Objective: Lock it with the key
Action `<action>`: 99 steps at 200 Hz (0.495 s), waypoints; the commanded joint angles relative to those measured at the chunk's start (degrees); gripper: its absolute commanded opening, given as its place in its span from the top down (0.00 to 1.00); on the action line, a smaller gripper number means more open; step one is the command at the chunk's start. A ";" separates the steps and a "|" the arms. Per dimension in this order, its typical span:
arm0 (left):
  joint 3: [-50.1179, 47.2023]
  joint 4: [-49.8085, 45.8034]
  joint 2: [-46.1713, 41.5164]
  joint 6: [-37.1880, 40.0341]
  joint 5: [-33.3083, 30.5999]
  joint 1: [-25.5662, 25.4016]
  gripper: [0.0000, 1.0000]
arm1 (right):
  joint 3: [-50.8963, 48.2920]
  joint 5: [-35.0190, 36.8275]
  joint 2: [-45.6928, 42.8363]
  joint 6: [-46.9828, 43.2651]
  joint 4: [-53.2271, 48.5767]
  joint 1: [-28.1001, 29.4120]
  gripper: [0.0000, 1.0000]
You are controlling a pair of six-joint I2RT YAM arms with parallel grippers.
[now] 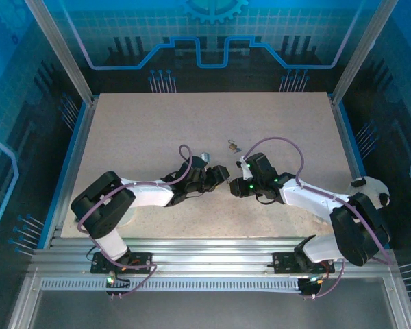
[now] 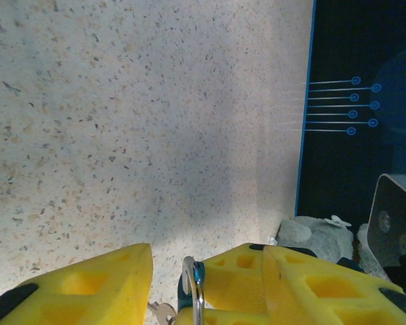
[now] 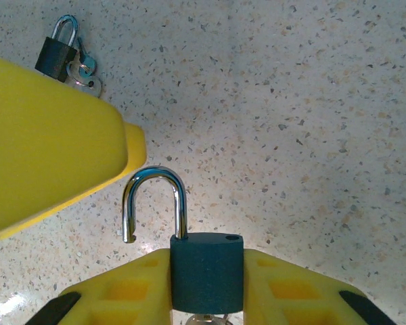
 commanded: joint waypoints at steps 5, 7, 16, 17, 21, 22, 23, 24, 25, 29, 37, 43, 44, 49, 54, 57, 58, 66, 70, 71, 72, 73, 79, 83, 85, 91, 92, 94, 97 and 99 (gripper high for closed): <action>1.64 1.41 1.24 -0.57 1.45 -0.53 0.55 | -0.62 -1.28 -0.61 0.13 1.05 0.92 0.74; 1.62 1.44 1.26 -0.61 1.52 -0.57 0.56 | -0.62 -1.28 -0.61 0.12 0.99 0.89 0.74; 1.53 1.48 1.44 -0.67 1.62 -0.57 0.56 | -0.61 -1.28 -0.53 0.18 1.06 0.93 0.74; 1.51 1.50 1.49 -0.66 1.63 -0.55 0.56 | -0.61 -1.28 -0.57 0.19 1.02 0.89 0.74; 1.51 1.59 1.53 -0.73 1.63 -0.55 0.57 | -0.62 -1.28 -0.63 0.15 1.05 0.92 0.74; 1.46 1.64 1.53 -0.73 1.68 -0.54 0.57 | -0.62 -1.32 -0.62 0.13 1.05 0.93 0.74; 1.47 1.66 1.58 -0.78 1.70 -0.62 0.57 | -0.62 -1.32 -0.62 0.13 1.05 0.93 0.74; 1.48 1.63 1.56 -0.81 1.71 -0.57 0.57 | -0.62 -1.34 -0.67 0.11 1.06 0.93 0.74; 1.44 1.70 1.59 -0.82 1.71 -0.54 0.57 | -0.62 -1.31 -0.64 0.11 1.06 0.93 0.74; 1.49 1.75 1.70 -0.78 1.72 -0.59 0.57 | -0.62 -1.28 -0.67 0.12 1.06 0.91 0.74; 1.40 1.95 1.87 -0.95 1.85 -0.53 0.58 | -0.62 -1.24 -0.64 0.24 1.00 0.92 0.74; 1.27 2.09 1.94 -0.97 1.90 -0.58 0.59 | -0.63 -1.19 -0.69 0.18 1.06 0.93 0.74; 1.25 2.06 1.96 -0.99 1.90 -0.59 0.59 | -0.62 -1.19 -0.69 0.19 1.06 0.93 0.74; 1.23 2.13 1.94 -0.93 1.96 -0.60 0.59 | -0.66 -1.19 -0.68 0.22 1.00 0.92 0.74; 1.23 2.13 2.03 -0.98 1.91 -0.61 0.60 | -0.70 -1.19 -0.75 0.20 1.04 0.93 0.74; 1.23 2.20 2.06 -1.00 1.90 -0.61 0.61 | -0.68 -1.15 -0.66 0.21 1.02 0.92 0.74; 1.18 2.17 2.02 -1.00 1.90 -0.61 0.61 | -0.69 -1.17 -0.68 0.25 1.04 0.88 0.74; 1.23 2.30 2.03 -1.07 1.90 -0.59 0.61 | -0.73 -1.19 -0.65 0.20 1.06 0.91 0.74; 1.16 2.37 2.10 -1.01 1.97 -0.67 0.62 | -0.71 -1.19 -0.63 0.23 1.06 0.93 0.74; 1.24 2.34 2.08 -1.01 1.98 -0.68 0.62 | -0.71 -1.19 -0.66 0.21 1.06 0.93 0.74; 1.28 2.32 2.12 -1.01 1.98 -0.69 0.62 | -0.70 -1.19 -0.68 0.20 1.06 0.93 0.74; 1.25 2.32 2.14 -1.05 1.98 -0.65 0.62 | -0.70 -1.19 -0.69 0.20 1.02 0.93 0.74; 1.31 2.39 2.15 -1.18 1.98 -0.66 0.63 | -0.70 -1.19 -0.73 0.20 1.02 0.92 0.74; 1.35 2.45 2.19 -1.10 2.06 -0.61 0.64 | -0.73 -1.19 -0.71 0.21 1.06 0.95 0.74; 1.37 2.47 2.23 -1.07 2.07 -0.63 0.64 | -0.71 -1.19 -0.72 0.20 1.06 1.00 0.74; 1.48 2.59 2.32 -1.14 2.16 -0.61 0.66 | -0.70 -1.19 -0.78 0.22 1.02 0.98 0.74; 1.44 2.62 2.32 -1.12 2.16 -0.65 0.65 | -0.70 -1.19 -0.78 0.21 1.04 1.00 0.74; 1.48 2.65 2.39 -1.14 2.22 -0.62 0.66 | -0.75 -1.19 -0.74 0.20 1.05 1.01 0.74; 1.49 2.65 2.41 -1.10 2.24 -0.68 0.66 | -0.71 -1.19 -0.75 0.20 1.06 0.99 0.74; 1.53 2.72 2.46 -1.16 2.22 -0.65 0.66 | -0.71 -1.19 -0.77 0.20 1.06 0.97 0.74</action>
